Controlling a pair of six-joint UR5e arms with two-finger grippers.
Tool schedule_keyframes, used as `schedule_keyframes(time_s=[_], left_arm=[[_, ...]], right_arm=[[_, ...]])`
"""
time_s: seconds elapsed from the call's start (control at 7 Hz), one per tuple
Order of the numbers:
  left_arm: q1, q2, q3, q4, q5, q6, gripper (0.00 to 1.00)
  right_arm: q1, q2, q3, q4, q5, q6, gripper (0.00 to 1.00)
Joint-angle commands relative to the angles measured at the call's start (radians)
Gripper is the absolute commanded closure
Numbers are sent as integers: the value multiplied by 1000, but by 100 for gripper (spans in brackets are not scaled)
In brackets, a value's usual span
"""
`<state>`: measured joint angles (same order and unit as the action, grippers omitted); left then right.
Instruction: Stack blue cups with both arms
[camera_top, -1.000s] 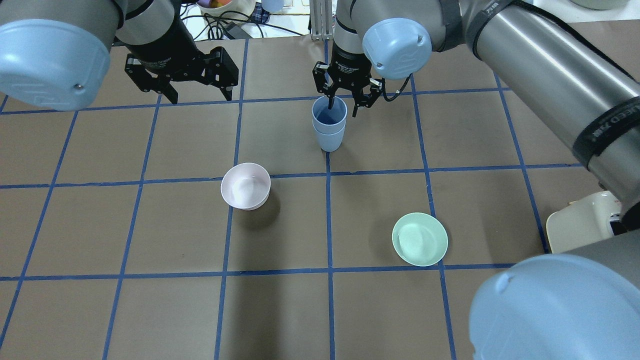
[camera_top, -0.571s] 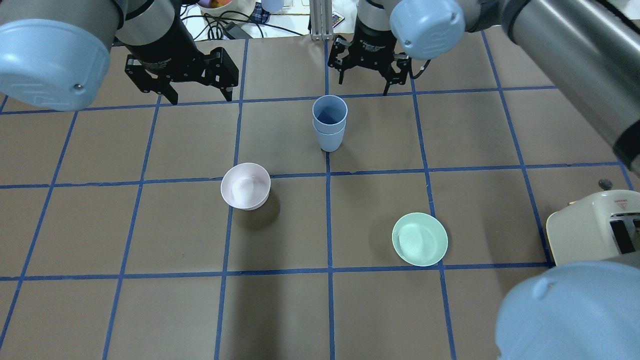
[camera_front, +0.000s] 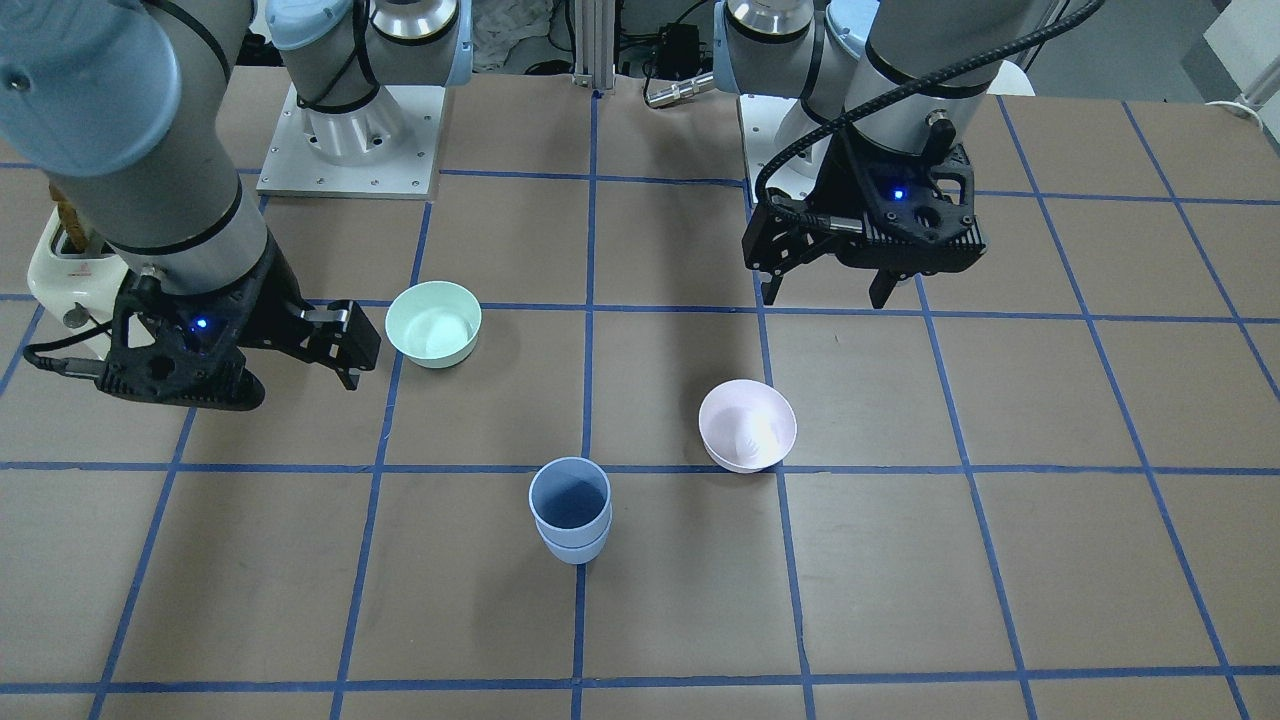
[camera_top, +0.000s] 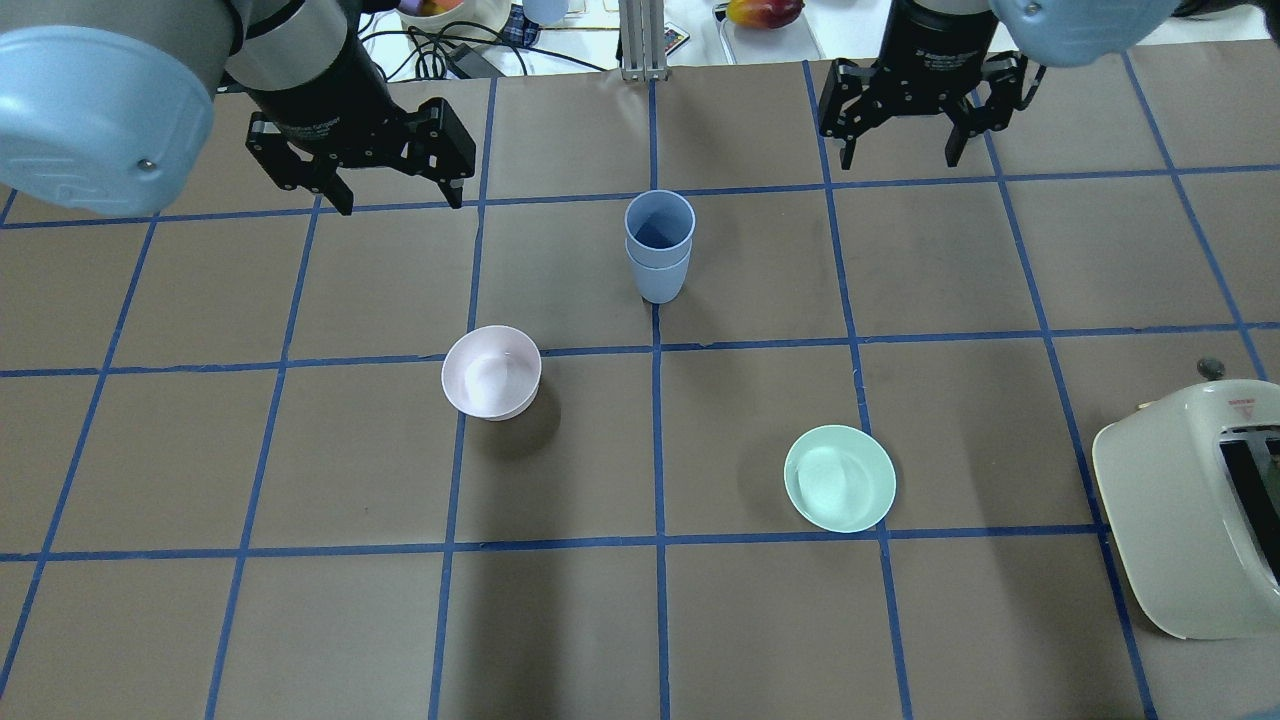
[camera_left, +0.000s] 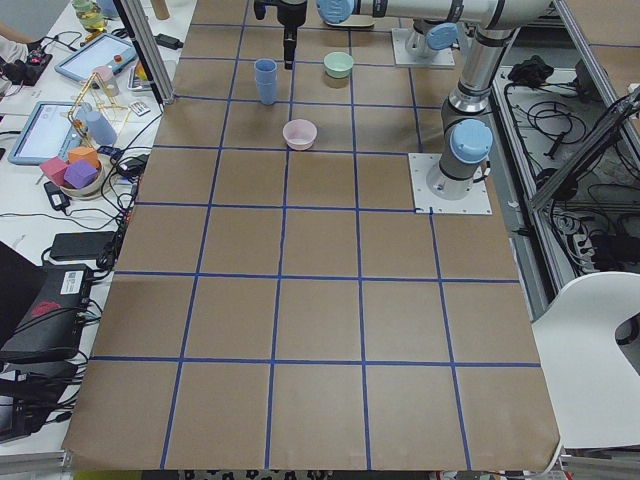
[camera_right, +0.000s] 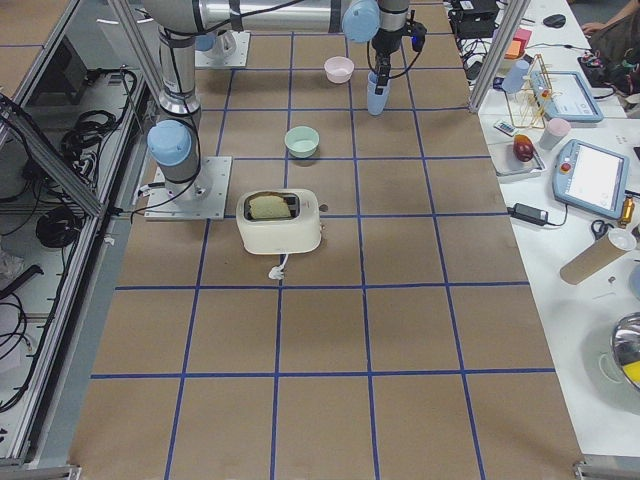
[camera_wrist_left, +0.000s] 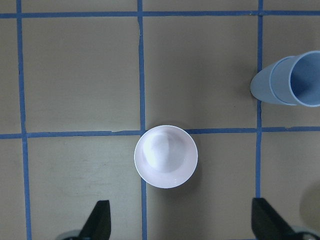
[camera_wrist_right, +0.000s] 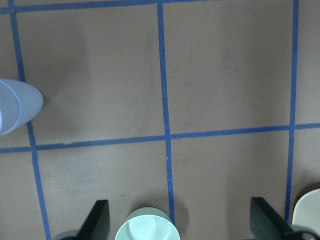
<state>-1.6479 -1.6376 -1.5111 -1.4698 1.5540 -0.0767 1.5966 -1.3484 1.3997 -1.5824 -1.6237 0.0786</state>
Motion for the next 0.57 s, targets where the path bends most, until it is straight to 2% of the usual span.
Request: schedule_keyframes(time_s=[0.0,0.14,0.43], left_arm=[[-1,-1,0,-1,0,0,0],[0,-1,0,-1,0,0,0],[0,-1,0,-1,0,0,0]], right_arm=[[-24,-125,157,7,-11,-51,0],[-24,-164,192,15,-5,-53,0],[-26,-172,182,62,10,-56,0]])
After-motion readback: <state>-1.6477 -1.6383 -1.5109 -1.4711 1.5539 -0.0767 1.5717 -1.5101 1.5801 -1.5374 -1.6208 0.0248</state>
